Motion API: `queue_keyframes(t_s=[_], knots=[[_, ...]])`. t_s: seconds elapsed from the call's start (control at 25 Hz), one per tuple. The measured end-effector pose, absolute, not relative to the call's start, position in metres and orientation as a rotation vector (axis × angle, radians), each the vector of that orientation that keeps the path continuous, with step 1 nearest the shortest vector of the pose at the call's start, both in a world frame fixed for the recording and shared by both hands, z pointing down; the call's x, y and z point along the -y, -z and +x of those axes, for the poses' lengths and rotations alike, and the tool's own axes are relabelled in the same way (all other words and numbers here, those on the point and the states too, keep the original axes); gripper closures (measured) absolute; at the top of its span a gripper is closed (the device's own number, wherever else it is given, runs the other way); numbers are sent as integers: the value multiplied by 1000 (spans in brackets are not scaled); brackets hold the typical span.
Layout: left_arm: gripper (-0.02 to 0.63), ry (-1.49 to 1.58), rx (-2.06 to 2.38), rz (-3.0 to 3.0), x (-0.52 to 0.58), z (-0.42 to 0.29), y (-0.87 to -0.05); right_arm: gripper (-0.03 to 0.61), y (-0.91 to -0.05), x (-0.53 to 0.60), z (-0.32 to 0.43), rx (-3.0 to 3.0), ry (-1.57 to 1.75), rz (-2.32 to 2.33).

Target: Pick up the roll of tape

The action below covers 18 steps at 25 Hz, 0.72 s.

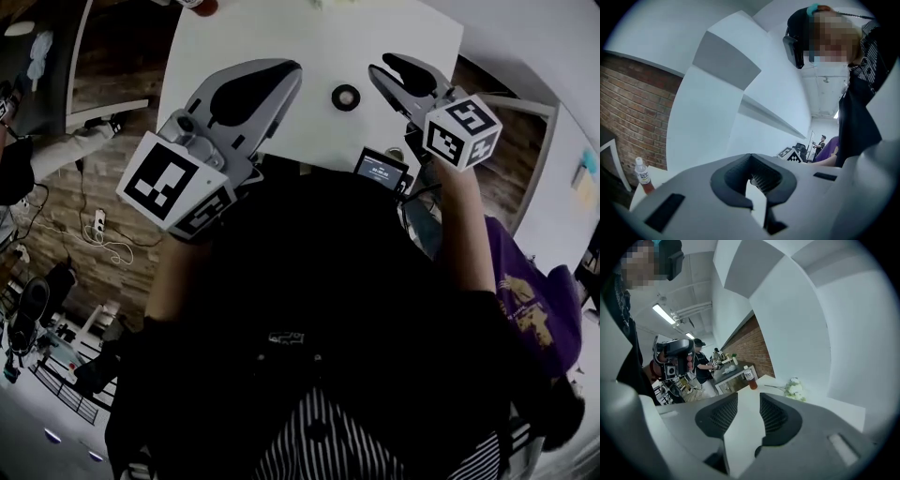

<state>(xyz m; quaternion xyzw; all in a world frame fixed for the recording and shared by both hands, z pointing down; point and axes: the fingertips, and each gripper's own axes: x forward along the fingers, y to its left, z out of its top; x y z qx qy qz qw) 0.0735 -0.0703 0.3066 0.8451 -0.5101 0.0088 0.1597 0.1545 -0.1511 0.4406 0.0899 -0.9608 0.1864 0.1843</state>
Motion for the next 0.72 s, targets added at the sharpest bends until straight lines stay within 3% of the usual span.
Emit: queue_keyframes(t_s=[0.4,0.72], knots=[[606,-21,1566,2318,51,57,-308,342,-487,144,143,2592,-547,150],[606,-25,1587,2284,39,50,-314,295,-526,134,138,2502,-542,112]])
